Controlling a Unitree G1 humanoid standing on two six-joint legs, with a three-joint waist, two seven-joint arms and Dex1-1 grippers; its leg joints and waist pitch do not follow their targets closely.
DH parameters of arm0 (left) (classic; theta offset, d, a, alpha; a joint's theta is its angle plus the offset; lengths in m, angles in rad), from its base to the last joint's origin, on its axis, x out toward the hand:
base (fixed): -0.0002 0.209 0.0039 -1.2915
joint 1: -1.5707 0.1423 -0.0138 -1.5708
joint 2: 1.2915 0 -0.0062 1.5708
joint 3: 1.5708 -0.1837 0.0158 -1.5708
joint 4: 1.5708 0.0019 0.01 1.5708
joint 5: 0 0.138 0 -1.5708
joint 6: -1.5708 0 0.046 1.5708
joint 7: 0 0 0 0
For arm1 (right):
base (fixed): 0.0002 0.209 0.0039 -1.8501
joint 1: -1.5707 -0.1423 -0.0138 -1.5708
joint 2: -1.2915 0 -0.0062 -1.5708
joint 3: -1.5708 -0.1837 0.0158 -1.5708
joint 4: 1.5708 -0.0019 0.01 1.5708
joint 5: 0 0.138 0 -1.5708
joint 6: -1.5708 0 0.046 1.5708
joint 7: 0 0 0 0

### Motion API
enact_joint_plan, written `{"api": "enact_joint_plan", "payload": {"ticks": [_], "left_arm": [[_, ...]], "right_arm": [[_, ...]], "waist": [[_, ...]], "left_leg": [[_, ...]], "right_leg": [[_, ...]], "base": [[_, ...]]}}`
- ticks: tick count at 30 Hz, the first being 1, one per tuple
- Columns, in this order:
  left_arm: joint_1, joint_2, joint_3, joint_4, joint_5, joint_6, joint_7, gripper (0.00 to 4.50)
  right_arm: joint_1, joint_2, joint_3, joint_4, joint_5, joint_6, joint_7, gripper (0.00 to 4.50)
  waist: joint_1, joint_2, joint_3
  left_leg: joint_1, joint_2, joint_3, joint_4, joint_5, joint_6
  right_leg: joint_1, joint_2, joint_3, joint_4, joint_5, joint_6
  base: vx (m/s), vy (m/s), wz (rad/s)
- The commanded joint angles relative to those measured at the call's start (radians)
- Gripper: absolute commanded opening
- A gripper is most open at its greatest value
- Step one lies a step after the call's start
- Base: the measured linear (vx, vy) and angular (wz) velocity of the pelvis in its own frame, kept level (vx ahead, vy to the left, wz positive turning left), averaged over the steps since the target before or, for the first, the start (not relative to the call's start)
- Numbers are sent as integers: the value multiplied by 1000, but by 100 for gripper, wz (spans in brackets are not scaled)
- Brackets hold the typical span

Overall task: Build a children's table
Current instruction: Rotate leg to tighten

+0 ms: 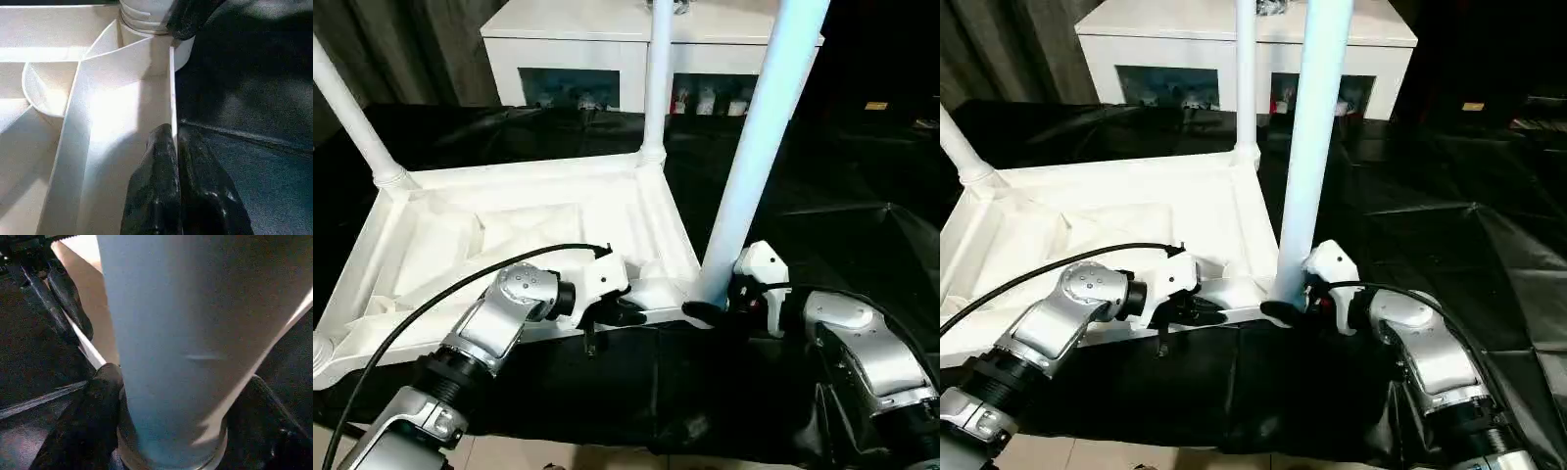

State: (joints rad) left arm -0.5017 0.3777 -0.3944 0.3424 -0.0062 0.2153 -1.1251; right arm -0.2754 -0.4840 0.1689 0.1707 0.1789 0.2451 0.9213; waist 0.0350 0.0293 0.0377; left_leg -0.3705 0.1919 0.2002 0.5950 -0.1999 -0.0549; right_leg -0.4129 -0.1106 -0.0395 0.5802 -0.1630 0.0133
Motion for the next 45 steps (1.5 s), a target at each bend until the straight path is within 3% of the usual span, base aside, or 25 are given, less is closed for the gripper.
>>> {"api": "enact_joint_plan", "payload": {"ticks": [1, 11, 14, 15, 18, 19, 20, 22, 24, 26, 29, 30, 32, 33, 35, 37, 39, 40, 41, 42, 43, 44, 45], "left_arm": [[-1, 6, -11, -12, 4, 5, -7, 0], [6, 7, -16, -14, 12, 25, -3, 0], [-25, -50, 5, 50, 47, 52, 126, 0], [-44, -82, 17, 87, 61, 65, 192, 0], [-98, -174, 61, 182, 69, 99, 355, 0], [-132, -227, 82, 237, 74, 119, 452, 0], [-132, -227, 82, 237, 74, 119, 452, 0], [-161, -267, 98, 281, 79, 133, 531, 0], [-202, -313, 103, 340, 95, 119, 621, 0], [-226, -336, 106, 380, 110, 87, 666, 0], [-247, -348, 107, 421, 127, 45, 690, 0], [-248, -346, 101, 425, 133, 35, 684, 0], [-243, -337, 96, 421, 136, 31, 672, 0], [-236, -322, 87, 413, 143, 26, 663, 0], [-230, -305, 83, 411, 145, 16, 649, 0], [-225, -298, 82, 405, 144, 9, 637, 0], [-201, -268, 76, 364, 145, 2, 583, 0], [-197, -264, 75, 357, 145, 3, 576, 0], [-183, -247, 68, 330, 145, -5, 544, 0], [-165, -228, 64, 297, 142, 4, 512, 0], [-155, -217, 61, 278, 140, 11, 493, 0], [-147, -208, 59, 265, 137, 17, 480, 0], [-118, -169, 44, 220, 124, 18, 414, 0]], "right_arm": [[1, -2, 10, 6, 9, 13, 23, 271], [10, 6, 30, 28, -31, 14, -11, 263], [-5, 87, 20, 72, -60, 51, -147, 263], [-13, 130, 12, 87, -65, 76, -209, 263], [-45, 246, -21, 141, -90, 129, -414, 262], [-76, 317, -52, 193, -107, 152, -557, 262], [-76, 317, -52, 193, -107, 152, -557, 262], [-107, 374, -89, 244, -111, 160, -673, 262], [-167, 464, -184, 334, -72, 150, -856, 262], [-205, 496, -205, 383, -80, 138, -919, 262], [-243, 519, -209, 417, -86, 118, -906, 262], [-246, 525, -213, 410, -75, 102, -878, 262], [-237, 518, -192, 382, -77, 79, -825, 262], [-223, 498, -157, 349, -100, 57, -794, 318], [-209, 480, -137, 320, -122, 32, -787, 332], [-204, 475, -143, 305, -110, 35, -777, 345], [-184, 417, -127, 239, -108, 34, -707, 367], [-181, 406, -122, 229, -110, 34, -694, 367], [-167, 369, -112, 190, -105, 41, -645, 367], [-149, 330, -111, 147, -86, 59, -581, 367], [-139, 307, -114, 123, -69, 73, -542, 367], [-130, 292, -118, 104, -58, 84, -511, 367], [-99, 202, -105, 57, -51, 77, -394, 367]], "waist": [[-1, -9, -63], [-3, -10, -61], [-6, -11, -56], [-12, -10, -51], [-17, -12, -48], [-20, -10, -49], [-24, -10, -47], [-30, -10, -48], [-38, -4, -47], [-41, -5, -50], [-40, -7, -55], [-38, -8, -56], [-34, -9, -57], [-33, -10, -56], [-30, -11, -57], [-45, -9, -56], [-53, -9, -61], [-48, -8, -63], [-46, -9, -66], [-42, -8, -67], [-39, -8, -70], [-37, -7, -70], [-33, -5, -70]], "left_leg": [[14, 29, -7, -66, -134, 96], [15, 29, -9, -69, -166, 73], [16, 28, -9, -73, -201, 57], [17, 26, -7, -76, -248, 40], [27, 21, -18, -84, -343, -27], [25, 21, -22, -87, -360, -34], [24, 18, -20, -86, -366, -36], [33, 16, -22, -86, -415, -40], [33, 13, -23, -85, -429, -39], [34, 12, -27, -86, -438, -40], [24, 13, -27, -87, -414, -24], [16, 14, -26, -88, -381, -16], [14, 16, -23, -87, -349, -5], [14, 17, -21, -86, -339, 1], [13, 17, -18, -84, -327, 10], [-12, 16, -29, -92, -305, 17], [-8, 17, -32, -87, -293, 14], [2, 21, -28, -82, -276, 22], [5, 20, -25, -76, -254, 31], [3, 21, -22, -72, -201, 52], [-3, 21, -22, -66, -135, 83], [-6, 20, -22, -65, -108, 100], [-1, 21, -20, -63, -87, 119]], "right_leg": [[53, -19, 21, -38, -58, -283], [53, -19, 21, -42, -107, -270], [50, -19, 21, -50, -169, -258], [42, -17, 21, -57, -238, -244], [39, -19, 17, -74, -412, -181], [41, -19, 16, -77, -427, -160], [36, -18, 17, -80, -431, -155], [27, -17, 14, -90, -468, -136], [23, -18, 13, -96, -485, -129], [23, -16, 7, -98, -487, -121], [32, -17, 8, -94, -424, -122], [37, -18, 10, -89, -381, -133], [38, -19, 12, -83, -328, -152], [39, -20, 13, -82, -319, -162], [40, -19, 14, -81, -305, -167], [61, -21, 7, -70, -308, -154], [58, -23, 7, -72, -302, -159], [50, -22, 11, -71, -253, -181], [52, -22, 12, -67, -207, -197], [52, -20, 14, -57, -121, -228], [63, -18, 13, -44, -25, -253], [65, -18, 12, -39, 10, -263], [62, -18, 12, -37, 41, -280]], "base": [[0, 0, 0], [0, 0, 0], [0, 0, 0], [0, 0, 0], [-20, 4, -1], [-53, 13, -4], [-53, 13, -4], [0, 0, 0], [0, 0, 0], [0, 0, 0], [0, 0, 0], [0, 0, 0], [0, 0, 0], [0, 0, 0], [0, 0, 0], [5, -5, -9], [5, -5, -9], [57, -16, 4], [57, -16, 4], [67, -9, 8], [55, -1, -1], [55, -1, -1], [0, 0, 0]]}}
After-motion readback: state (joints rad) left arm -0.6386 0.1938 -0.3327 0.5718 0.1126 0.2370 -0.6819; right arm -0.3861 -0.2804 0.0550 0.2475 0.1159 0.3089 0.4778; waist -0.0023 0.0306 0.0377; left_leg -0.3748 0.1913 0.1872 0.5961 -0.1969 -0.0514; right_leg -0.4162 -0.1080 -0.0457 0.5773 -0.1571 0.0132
